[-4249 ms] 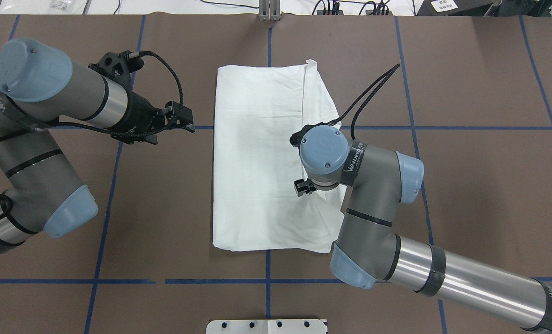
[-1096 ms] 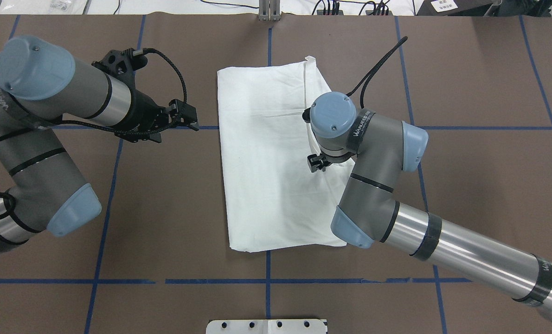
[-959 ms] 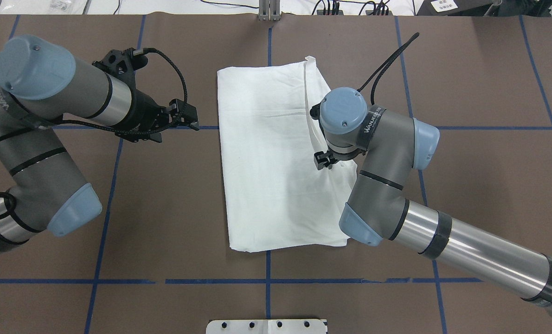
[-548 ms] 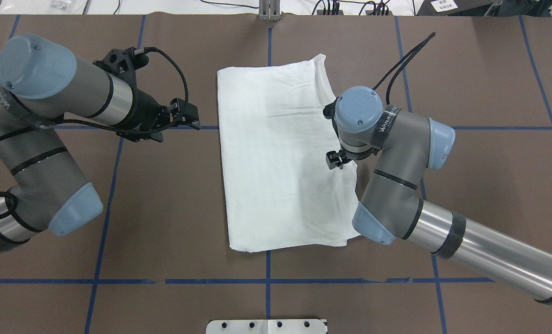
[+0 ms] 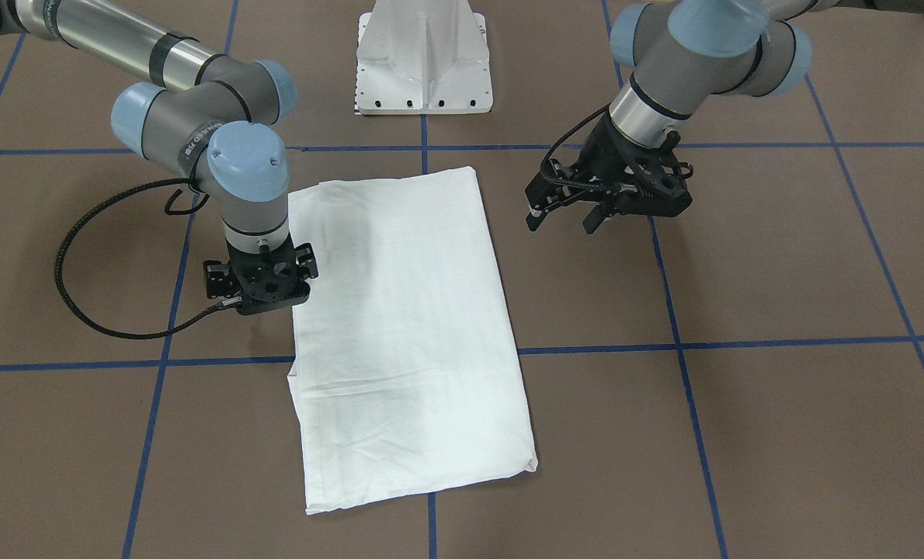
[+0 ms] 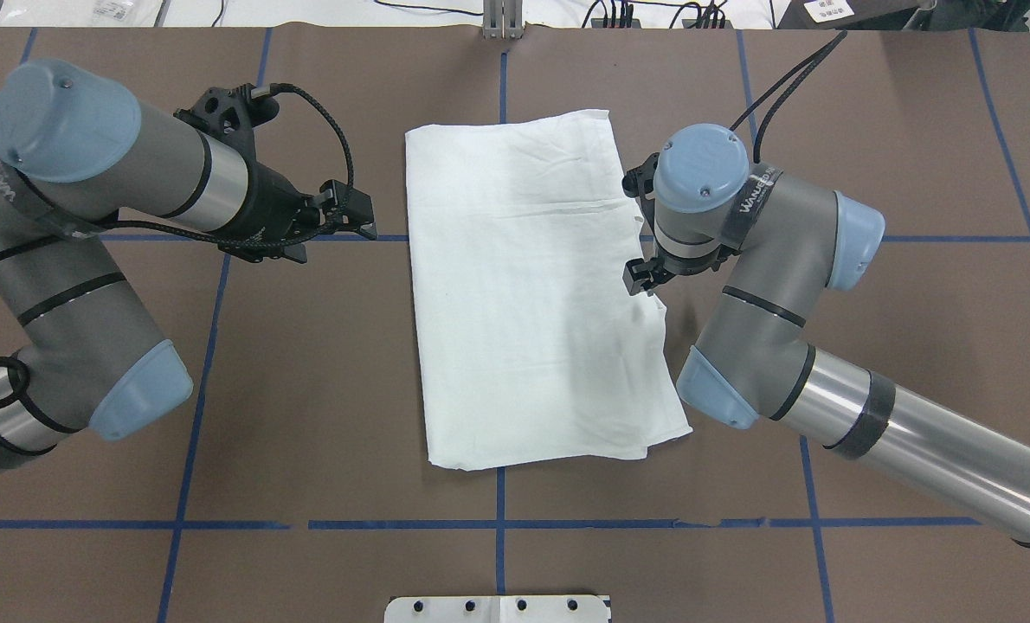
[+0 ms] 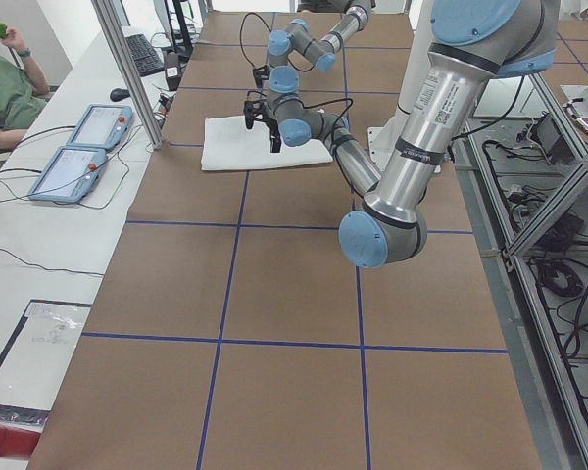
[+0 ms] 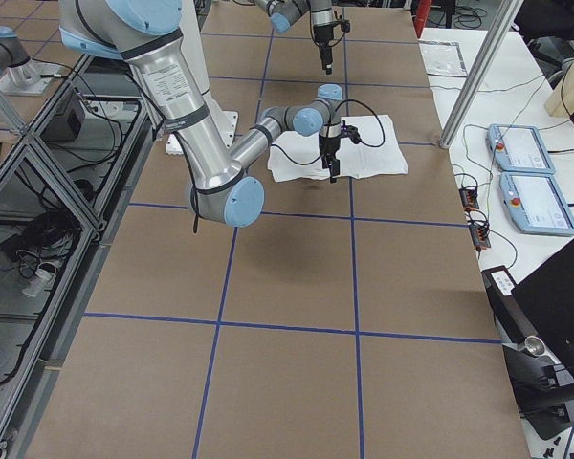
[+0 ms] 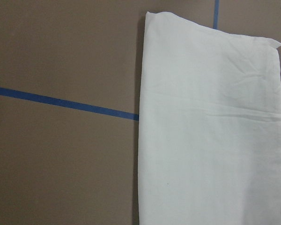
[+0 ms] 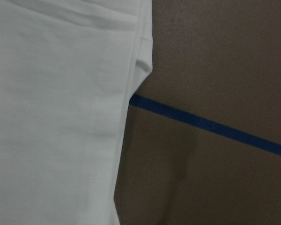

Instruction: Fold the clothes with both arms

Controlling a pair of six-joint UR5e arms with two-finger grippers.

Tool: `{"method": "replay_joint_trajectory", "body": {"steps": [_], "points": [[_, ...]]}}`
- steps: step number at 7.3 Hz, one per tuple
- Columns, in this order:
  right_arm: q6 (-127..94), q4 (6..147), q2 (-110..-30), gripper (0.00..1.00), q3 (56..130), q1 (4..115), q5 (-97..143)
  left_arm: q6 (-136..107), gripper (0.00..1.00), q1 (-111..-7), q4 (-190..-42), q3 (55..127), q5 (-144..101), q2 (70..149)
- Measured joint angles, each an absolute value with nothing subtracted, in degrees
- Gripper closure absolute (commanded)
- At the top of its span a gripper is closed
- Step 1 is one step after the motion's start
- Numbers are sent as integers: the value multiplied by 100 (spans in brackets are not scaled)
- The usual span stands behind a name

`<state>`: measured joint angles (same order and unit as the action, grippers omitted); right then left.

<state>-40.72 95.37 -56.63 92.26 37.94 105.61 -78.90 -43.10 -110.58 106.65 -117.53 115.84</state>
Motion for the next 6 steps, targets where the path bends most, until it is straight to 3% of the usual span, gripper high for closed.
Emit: {"method": "replay_joint_trajectory", "body": {"steps": [3, 6], "points": [[-4358, 9534, -5840, 0, 9999, 3881, 10990, -8536, 0, -3957, -11098, 10736, -11839, 11526], [-4892, 9495, -6003, 0, 10458, 3890, 11259, -9951, 0, -2477, -11111, 10715, -11023, 11564]]}}
